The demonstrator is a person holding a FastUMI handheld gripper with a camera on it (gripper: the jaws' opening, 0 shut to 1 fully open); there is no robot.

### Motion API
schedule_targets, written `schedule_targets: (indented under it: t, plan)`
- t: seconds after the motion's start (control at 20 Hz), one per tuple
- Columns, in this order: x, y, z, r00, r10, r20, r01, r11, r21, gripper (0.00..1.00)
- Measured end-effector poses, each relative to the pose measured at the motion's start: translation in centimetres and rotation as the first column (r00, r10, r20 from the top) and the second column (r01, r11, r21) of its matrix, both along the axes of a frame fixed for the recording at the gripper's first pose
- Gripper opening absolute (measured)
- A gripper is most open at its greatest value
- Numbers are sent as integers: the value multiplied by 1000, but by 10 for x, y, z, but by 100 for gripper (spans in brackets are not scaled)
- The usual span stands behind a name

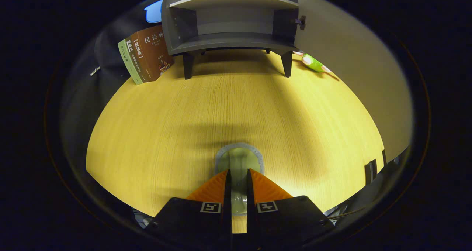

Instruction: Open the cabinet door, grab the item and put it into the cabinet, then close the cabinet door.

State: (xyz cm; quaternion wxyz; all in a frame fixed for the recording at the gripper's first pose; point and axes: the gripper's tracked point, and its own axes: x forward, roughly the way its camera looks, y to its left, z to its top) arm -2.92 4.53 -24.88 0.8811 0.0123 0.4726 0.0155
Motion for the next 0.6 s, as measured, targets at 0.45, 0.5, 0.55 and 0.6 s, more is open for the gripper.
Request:
schedule_targets:
  t: [0.45,0.5,0.55,0.6]
  plan:
    - [12,-3,94,992,6,128,-17,996,83,21]
    - [15,-6,116,987,-3,160,-12,996,94,21]
    - [19,-10,142,982,-11,191,-8,995,101,21]
    - [24,-13,165,975,-14,220,-10,994,105,20]
